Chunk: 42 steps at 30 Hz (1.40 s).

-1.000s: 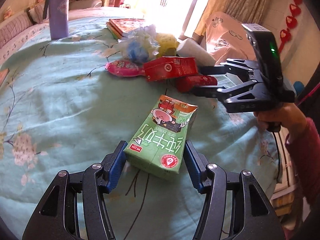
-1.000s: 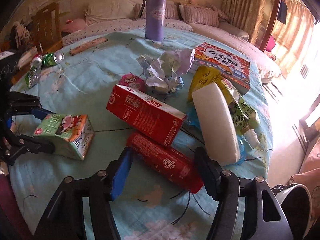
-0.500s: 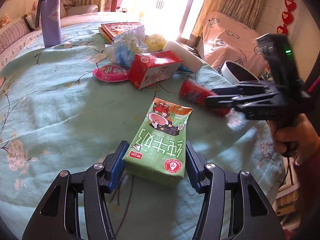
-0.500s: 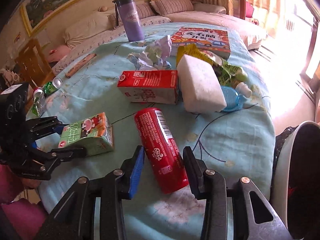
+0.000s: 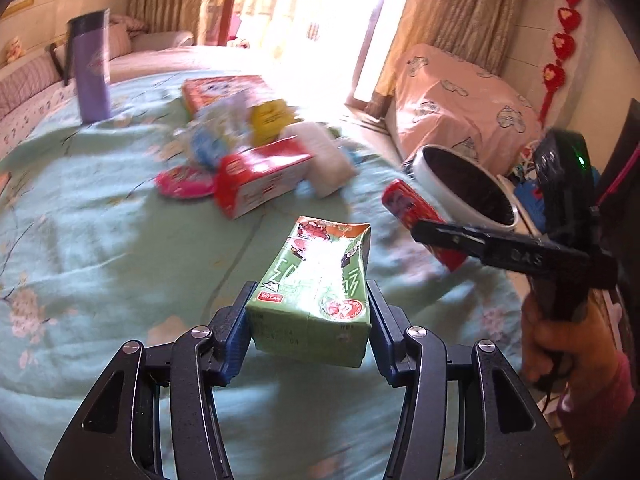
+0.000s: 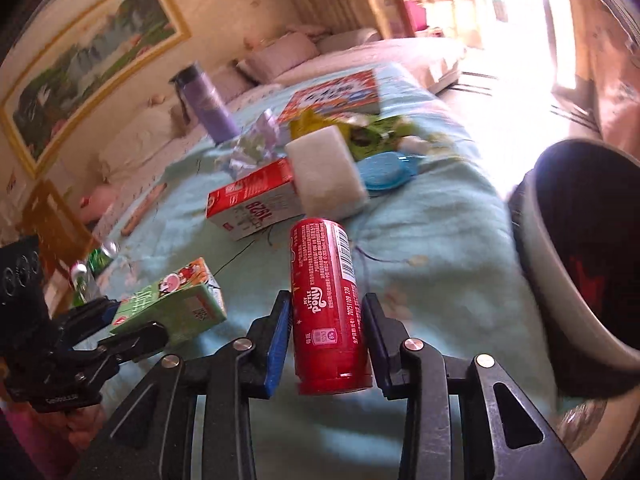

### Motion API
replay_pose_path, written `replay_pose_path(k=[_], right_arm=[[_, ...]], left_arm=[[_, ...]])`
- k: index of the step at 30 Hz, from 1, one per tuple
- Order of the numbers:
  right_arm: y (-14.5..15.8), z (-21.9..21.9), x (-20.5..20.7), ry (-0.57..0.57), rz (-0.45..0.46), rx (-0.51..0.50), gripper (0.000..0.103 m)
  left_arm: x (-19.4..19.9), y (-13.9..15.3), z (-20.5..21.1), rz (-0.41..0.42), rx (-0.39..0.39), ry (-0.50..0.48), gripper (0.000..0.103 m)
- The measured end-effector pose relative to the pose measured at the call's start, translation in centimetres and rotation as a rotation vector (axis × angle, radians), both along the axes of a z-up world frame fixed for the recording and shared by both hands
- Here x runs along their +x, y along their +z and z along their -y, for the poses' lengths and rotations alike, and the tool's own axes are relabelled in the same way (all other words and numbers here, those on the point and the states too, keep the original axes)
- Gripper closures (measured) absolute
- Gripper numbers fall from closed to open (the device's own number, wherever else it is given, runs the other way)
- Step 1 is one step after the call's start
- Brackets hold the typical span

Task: Collect trash
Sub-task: 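Carry the green carton and red can in both tools over the bin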

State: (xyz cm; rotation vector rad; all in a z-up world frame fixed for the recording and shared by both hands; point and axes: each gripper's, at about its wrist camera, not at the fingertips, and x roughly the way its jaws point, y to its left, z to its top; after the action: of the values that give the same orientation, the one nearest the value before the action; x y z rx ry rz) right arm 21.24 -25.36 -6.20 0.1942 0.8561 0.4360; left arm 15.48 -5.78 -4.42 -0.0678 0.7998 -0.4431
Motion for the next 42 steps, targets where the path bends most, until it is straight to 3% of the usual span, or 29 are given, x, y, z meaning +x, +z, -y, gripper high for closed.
replay_pose_path(k=[8,18,31,42], right_arm=[[2.0,6.2,-3.9,-0.178,0.053,0.082,0.068],[3.3,11.8,-5.1,-0.315,0.101,0.085,0.068],[3.7,17.6,-3.7,-0.418,0.118,0.075,0.068],[3.7,19.1,-0.9,-0.444,0.096,0.044,0.068]], left_arm=[[0.6,1.8,5.6,0.038,-0.009,-0.085,0.053],[1.8,4.2,12.2,0.093,-0.007,-0.165,0.054],[4.6,5.0,18.5,0.110,0.008,-0.223,0.054],[7.0,4.4,21.8,0.094,0.021,-0.239,0.054]])
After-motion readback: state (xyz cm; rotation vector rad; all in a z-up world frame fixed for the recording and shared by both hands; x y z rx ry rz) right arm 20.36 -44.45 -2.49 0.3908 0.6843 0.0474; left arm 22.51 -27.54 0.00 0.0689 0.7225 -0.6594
